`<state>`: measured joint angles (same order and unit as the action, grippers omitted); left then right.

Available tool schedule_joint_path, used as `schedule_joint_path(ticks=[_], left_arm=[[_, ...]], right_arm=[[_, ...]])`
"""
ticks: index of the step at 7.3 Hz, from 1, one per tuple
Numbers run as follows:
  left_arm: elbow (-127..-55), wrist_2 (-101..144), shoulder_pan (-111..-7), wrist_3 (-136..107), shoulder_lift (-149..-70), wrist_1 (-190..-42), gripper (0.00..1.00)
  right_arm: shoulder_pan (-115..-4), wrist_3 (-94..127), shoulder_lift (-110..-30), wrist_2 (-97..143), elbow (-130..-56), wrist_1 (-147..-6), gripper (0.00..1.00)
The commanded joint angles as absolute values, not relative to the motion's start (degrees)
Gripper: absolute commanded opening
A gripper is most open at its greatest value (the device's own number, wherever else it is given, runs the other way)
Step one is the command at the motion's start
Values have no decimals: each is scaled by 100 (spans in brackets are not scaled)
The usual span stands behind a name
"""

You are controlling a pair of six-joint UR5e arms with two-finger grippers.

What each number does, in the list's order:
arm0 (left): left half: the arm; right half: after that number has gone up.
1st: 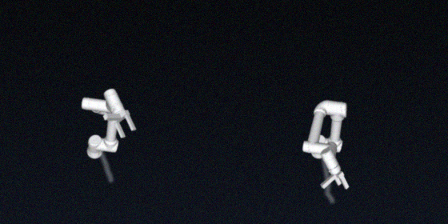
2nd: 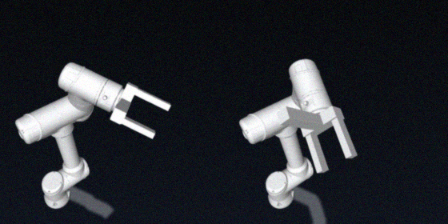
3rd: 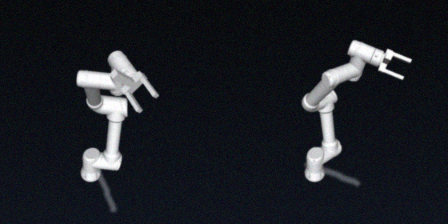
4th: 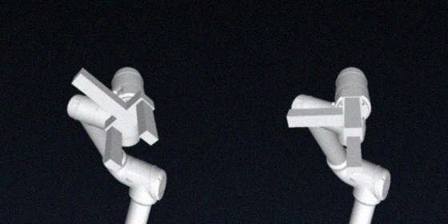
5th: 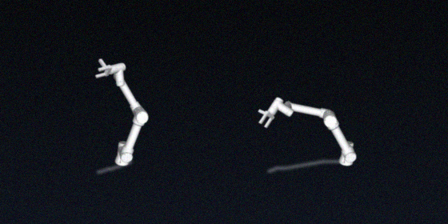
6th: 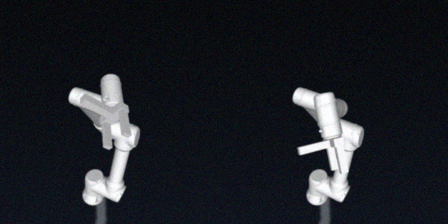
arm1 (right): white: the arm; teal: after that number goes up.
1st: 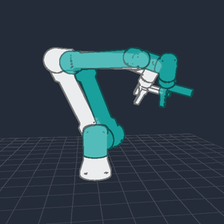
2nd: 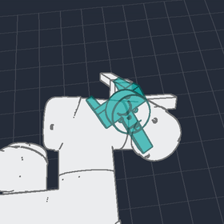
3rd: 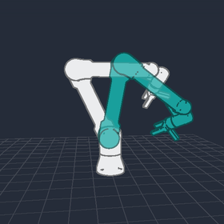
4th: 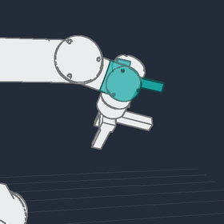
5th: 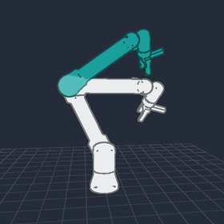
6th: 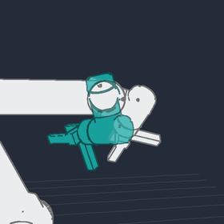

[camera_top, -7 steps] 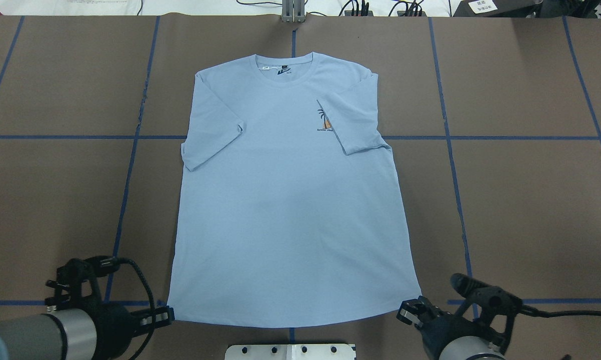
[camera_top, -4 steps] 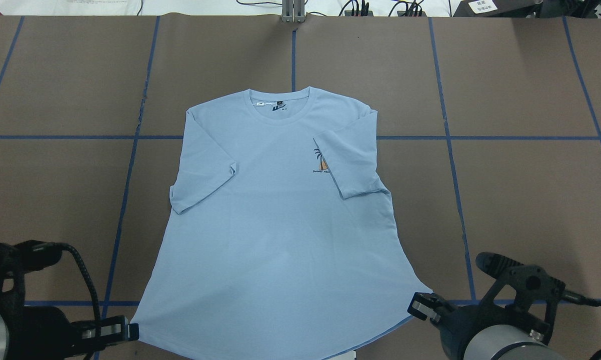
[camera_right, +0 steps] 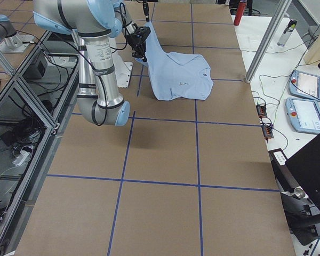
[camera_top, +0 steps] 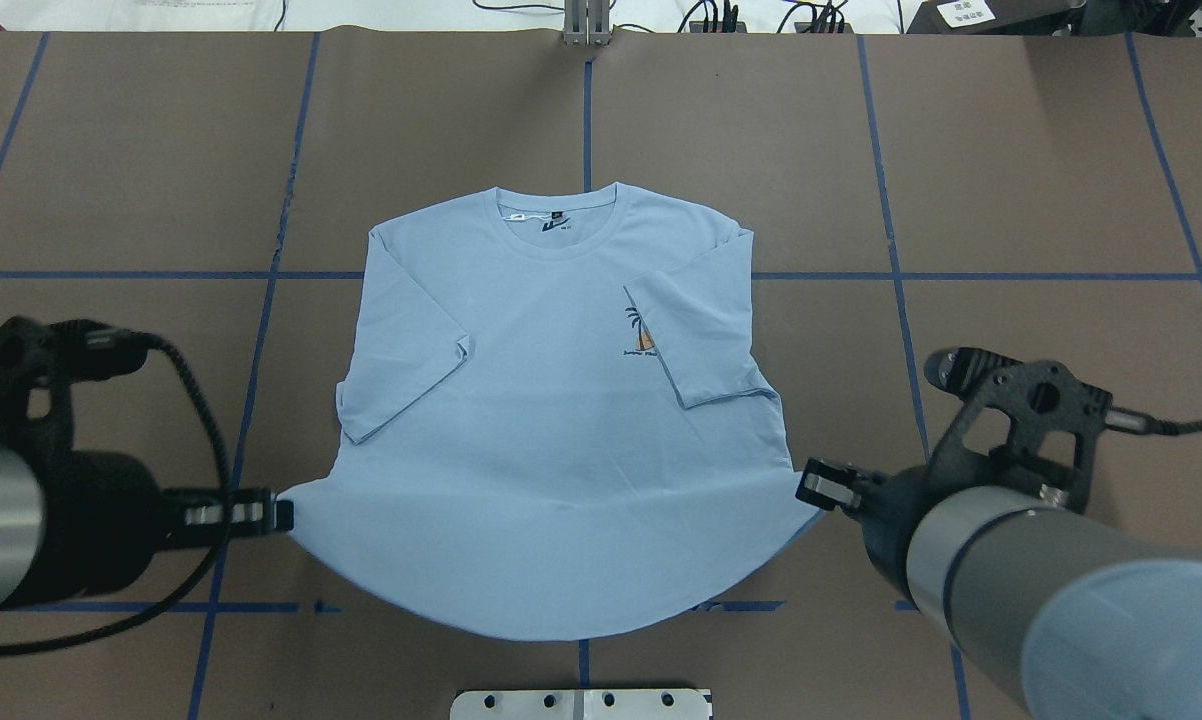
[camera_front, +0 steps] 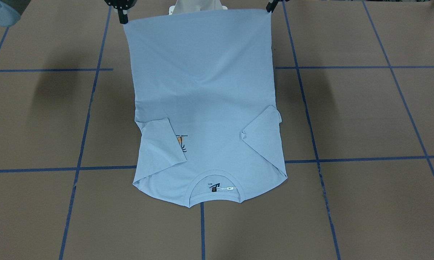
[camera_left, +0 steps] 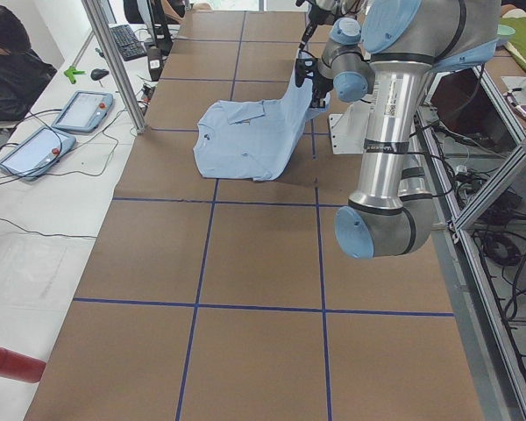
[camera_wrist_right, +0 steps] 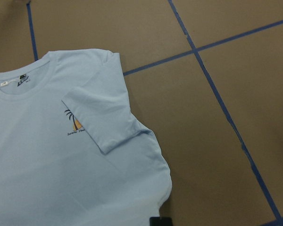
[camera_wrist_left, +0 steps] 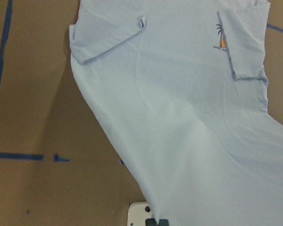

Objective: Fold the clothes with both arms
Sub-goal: 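Lift the hem with both grippers and fold it toward the collar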

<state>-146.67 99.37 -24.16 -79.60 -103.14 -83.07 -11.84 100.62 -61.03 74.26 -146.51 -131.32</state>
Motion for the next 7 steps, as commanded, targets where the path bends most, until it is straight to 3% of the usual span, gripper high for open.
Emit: schedule_joint_path(ticks=[1,3,5,7], left_arm=[[-13357,9975,-3362,-7009,-11098,-8191,0],[-12223,9976,-3970,-6436,-11590,-8253,0],[-10923,9941,-4192,-6346,-11768,-9336,0],[-9394,9905,-4315,-6319,-12205,-10376,0]], right_arm=[[-2280,9293,-6003,7987,-13156,-11593,0],[-2968,8748,-5985,8182,-12002,-10490,0],[-3321,8570,-5933,8191,-10895,-9479,0],[-3480,8446,-5093,8191,-9447,-9264,0]])
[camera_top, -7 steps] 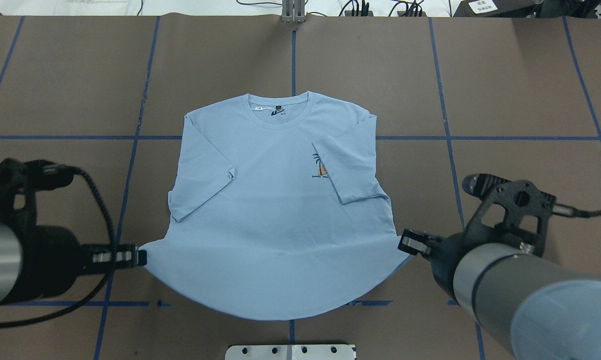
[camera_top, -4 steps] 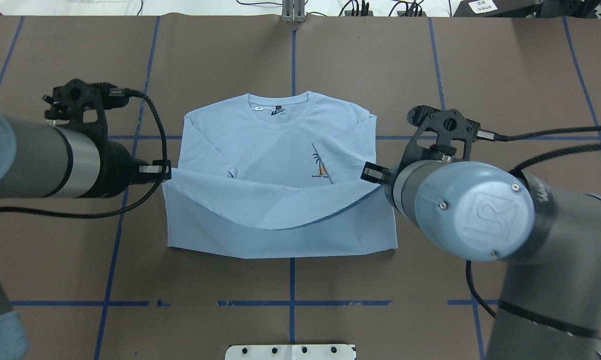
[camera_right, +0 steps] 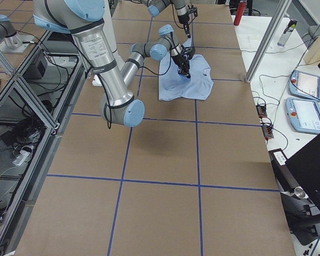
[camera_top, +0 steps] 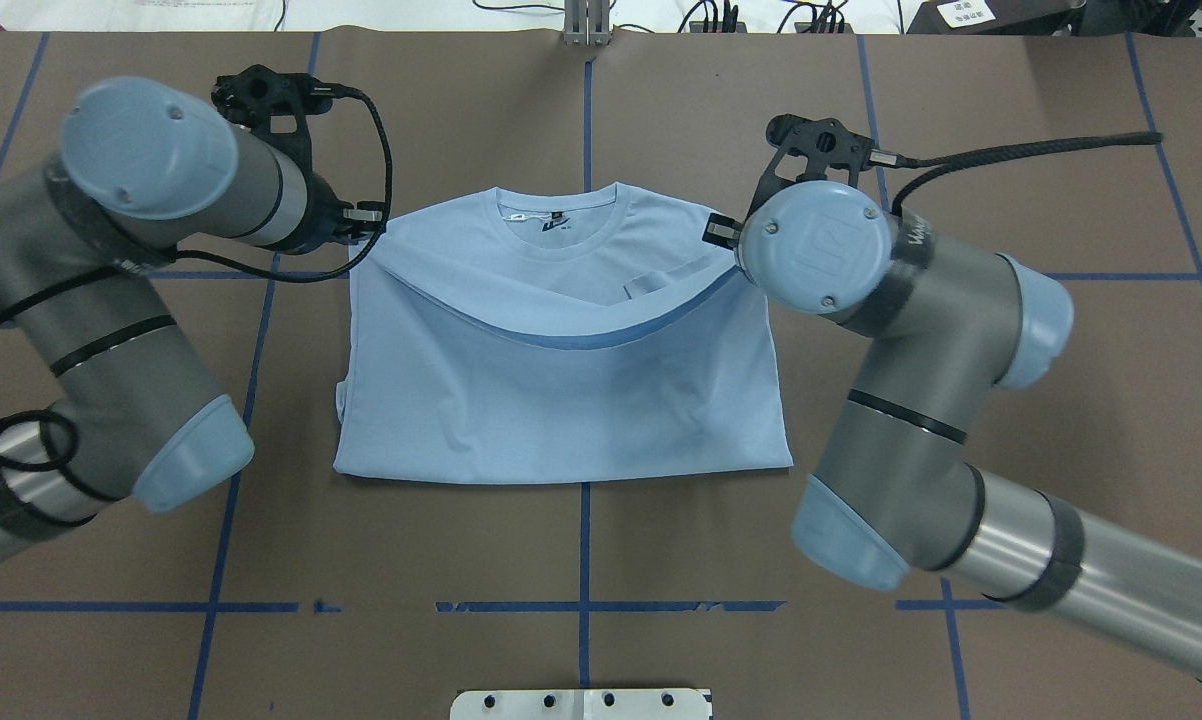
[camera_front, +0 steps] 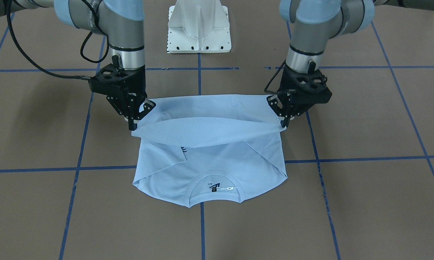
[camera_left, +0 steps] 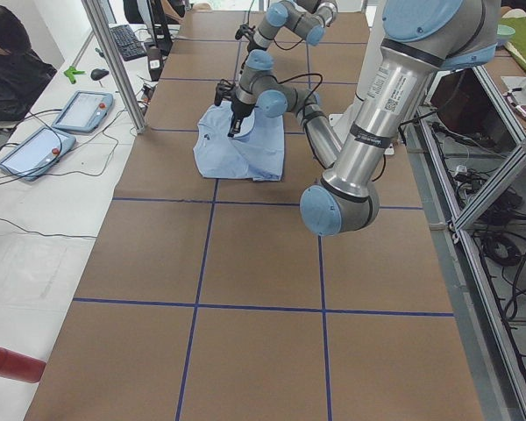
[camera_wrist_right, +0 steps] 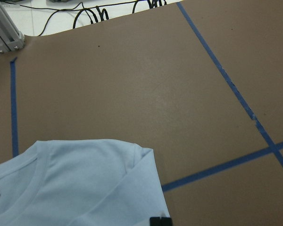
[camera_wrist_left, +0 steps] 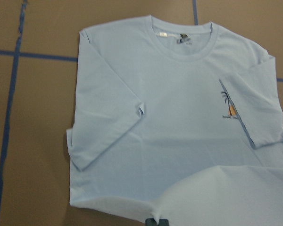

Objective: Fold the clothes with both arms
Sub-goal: 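Lift the hem with both grippers and fold it toward the collar, then lay the hem down near the collar and open both grippers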

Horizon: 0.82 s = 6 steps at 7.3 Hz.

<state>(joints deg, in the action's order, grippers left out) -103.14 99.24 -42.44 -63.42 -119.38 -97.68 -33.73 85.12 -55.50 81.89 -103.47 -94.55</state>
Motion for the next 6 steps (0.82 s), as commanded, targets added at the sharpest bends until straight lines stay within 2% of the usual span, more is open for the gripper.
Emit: schedule_joint_path(ticks=[1,2,3,6], left_arm=[[-8839,9905,-4307,-6319,-12338,-10719,0],[-8137,9740,-4289,-6311,-12453,-11184,0],[-7582,9616,-4289,-6110,-12593,-11571,0],[-7585,9615,-4298,-6073,-12586,-11654,0]], right_arm=[[-3524,8411,-5002,8200,-8935,-8907,0],[-3568,8298,-5010,8200,-8399,-8346,0],[-3621,8184,-5018,8200,-8176,-8106,0],[-3937,7893,-5036,8481,-8174,-8077,0]])
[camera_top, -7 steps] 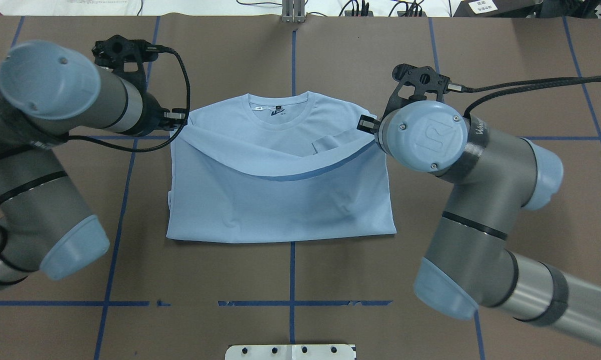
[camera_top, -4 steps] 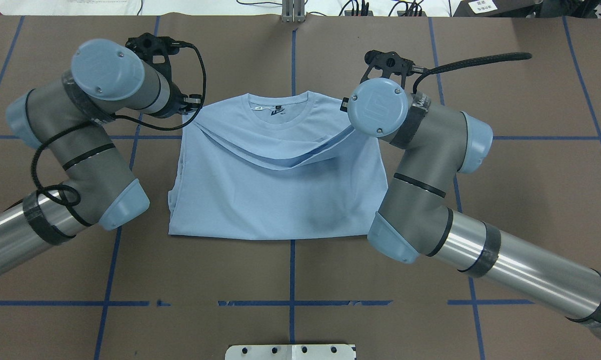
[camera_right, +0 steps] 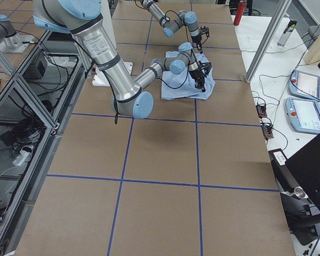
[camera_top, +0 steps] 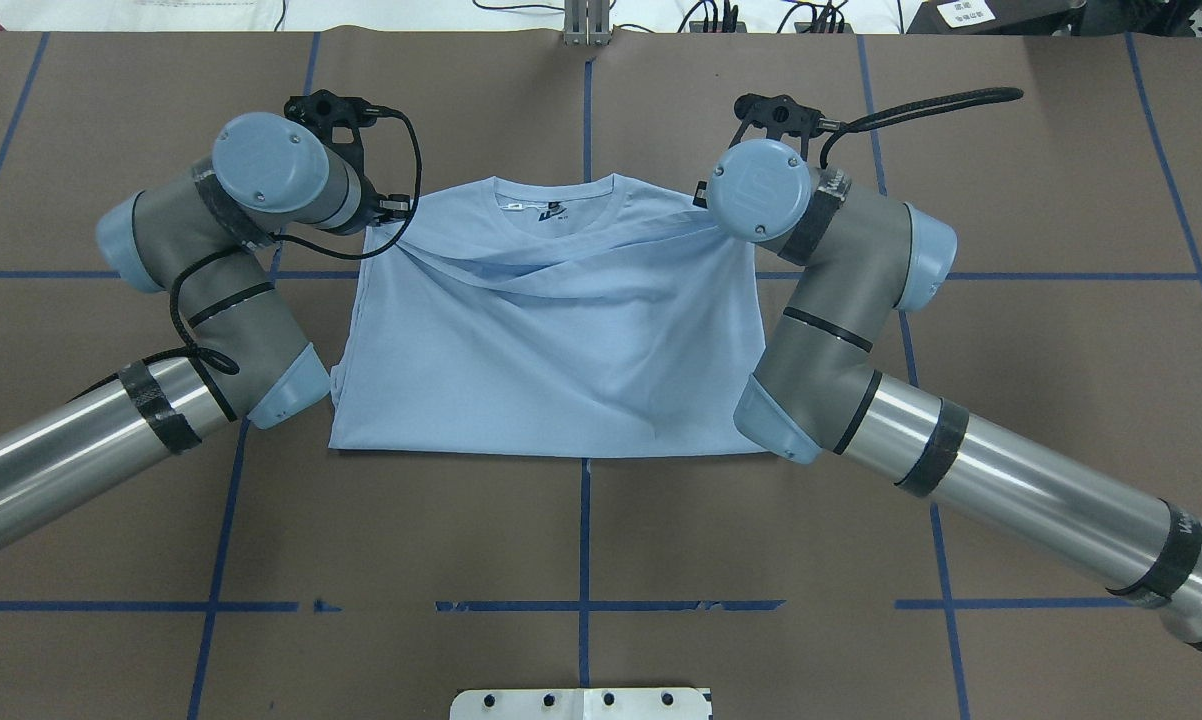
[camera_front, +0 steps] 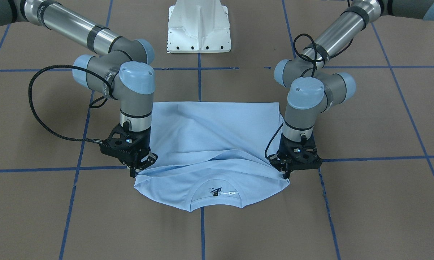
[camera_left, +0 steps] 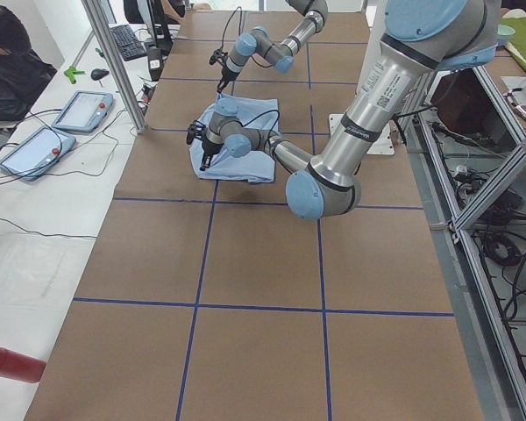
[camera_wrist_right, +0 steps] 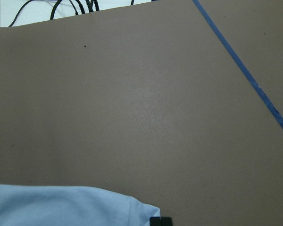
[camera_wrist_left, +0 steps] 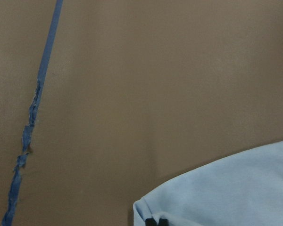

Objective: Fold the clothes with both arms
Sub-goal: 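Lay the hem down near the collar and open both grippers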

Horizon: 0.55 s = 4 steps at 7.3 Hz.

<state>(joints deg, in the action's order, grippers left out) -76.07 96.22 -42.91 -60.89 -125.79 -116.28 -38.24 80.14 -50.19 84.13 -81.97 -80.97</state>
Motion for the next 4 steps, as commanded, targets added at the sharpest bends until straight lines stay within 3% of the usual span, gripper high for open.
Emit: schedule_joint_path(ticks=[1,4], left_arm=[[-7602,9624,-4307,-6065,-12577,-11646,0],[-7646,9642,-4517,-5810,-12577,-11637,0]], right_arm=[[-3964,7884,-5045,8490,-8174,-8077,0],[-3955,7866,-5054,8481,-7990,-8060,0]])
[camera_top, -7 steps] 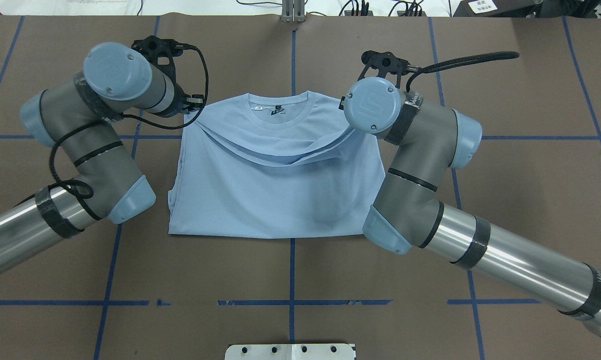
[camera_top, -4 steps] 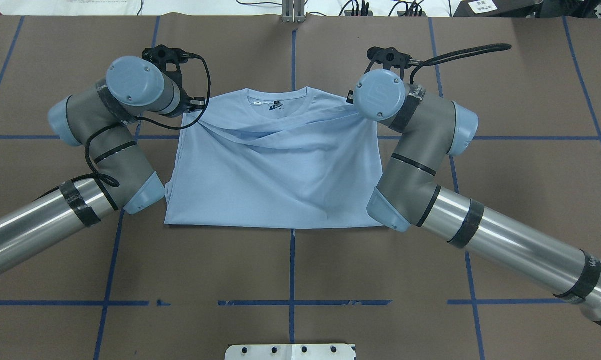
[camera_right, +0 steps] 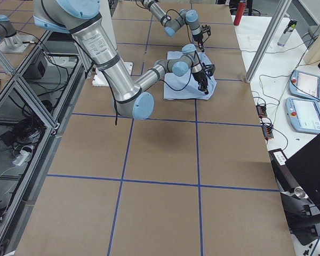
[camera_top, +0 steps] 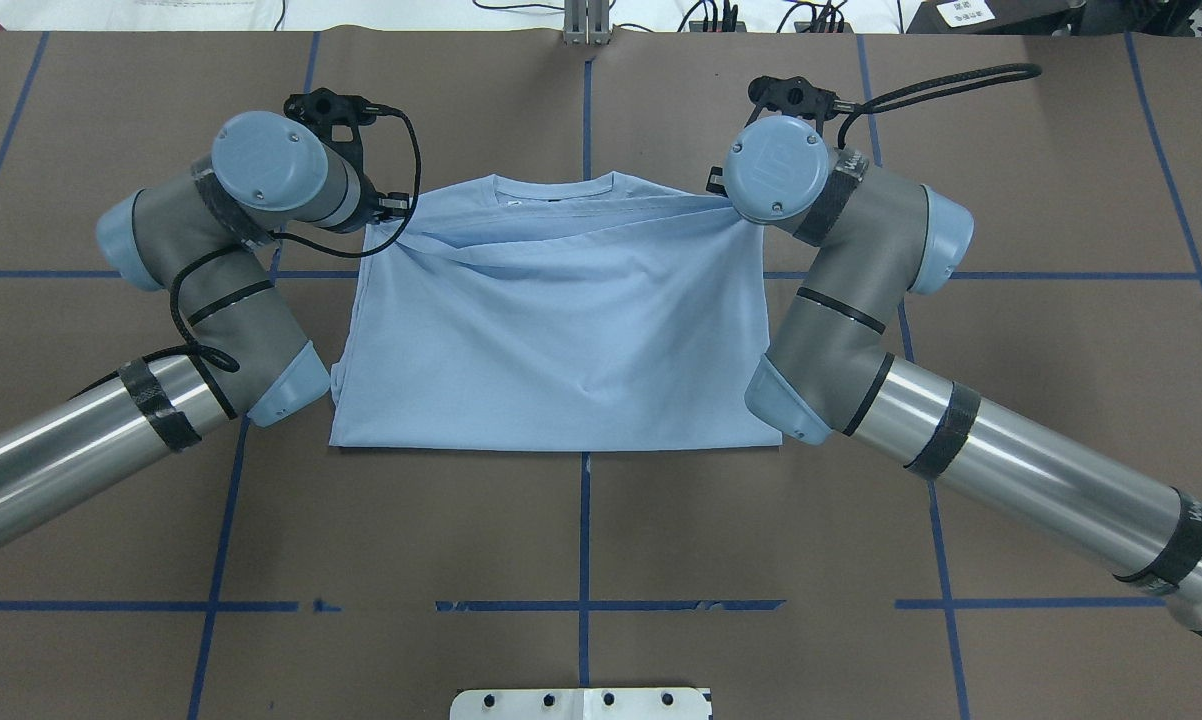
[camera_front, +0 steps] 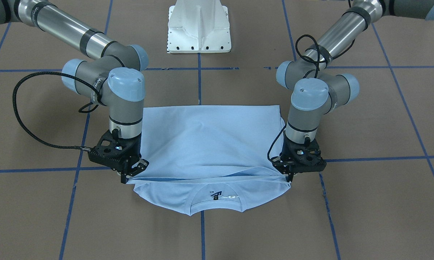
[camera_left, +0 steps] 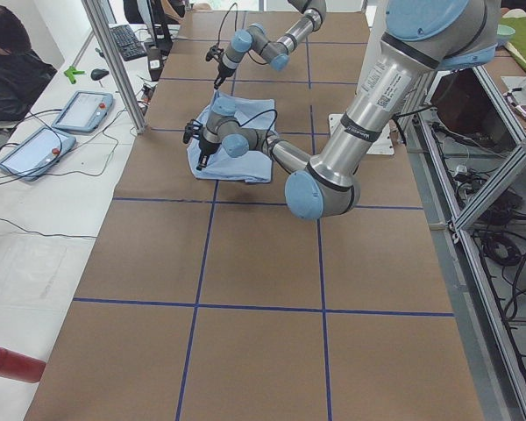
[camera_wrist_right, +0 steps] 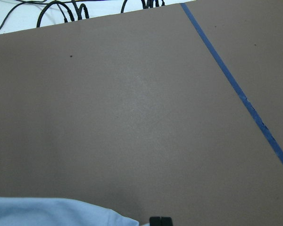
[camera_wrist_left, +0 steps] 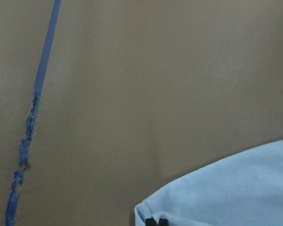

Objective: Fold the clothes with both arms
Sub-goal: 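Lay the hem down near the collar and open both grippers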

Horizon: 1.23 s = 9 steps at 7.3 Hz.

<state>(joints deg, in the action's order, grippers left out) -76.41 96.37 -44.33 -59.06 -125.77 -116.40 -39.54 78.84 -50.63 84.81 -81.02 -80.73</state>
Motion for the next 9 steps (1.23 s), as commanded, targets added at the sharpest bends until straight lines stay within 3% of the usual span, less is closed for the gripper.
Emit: schedule_joint_path(ticks=[1,3,4,5,7,9], left_arm=[[-7646,9659,-4570,-5792,-12577,-11637,0],[-7629,9650,-4562,-5792,-12577,-11654,0],[-7638,9642,-4562,-5792,-12560,-11663,56],[-7681,9633,-4562,-5792,-12533,-11654,100],[-8450,9677,-4570,-5635,-12106,-11654,100],[-9732,10052,-4483,-5519,-11114,-11672,100]], right_arm=[[-3946,7866,-5054,8481,-7972,-8060,0],[-3929,7866,-5036,8490,-7937,-8060,0],[-3894,7858,-5054,8464,-7928,-8060,99],[-3894,7805,-4984,8473,-7936,-8068,100],[-4007,7035,-5009,8778,-8172,-8042,100],[-4323,6523,-5420,9735,-8908,-8033,100]])
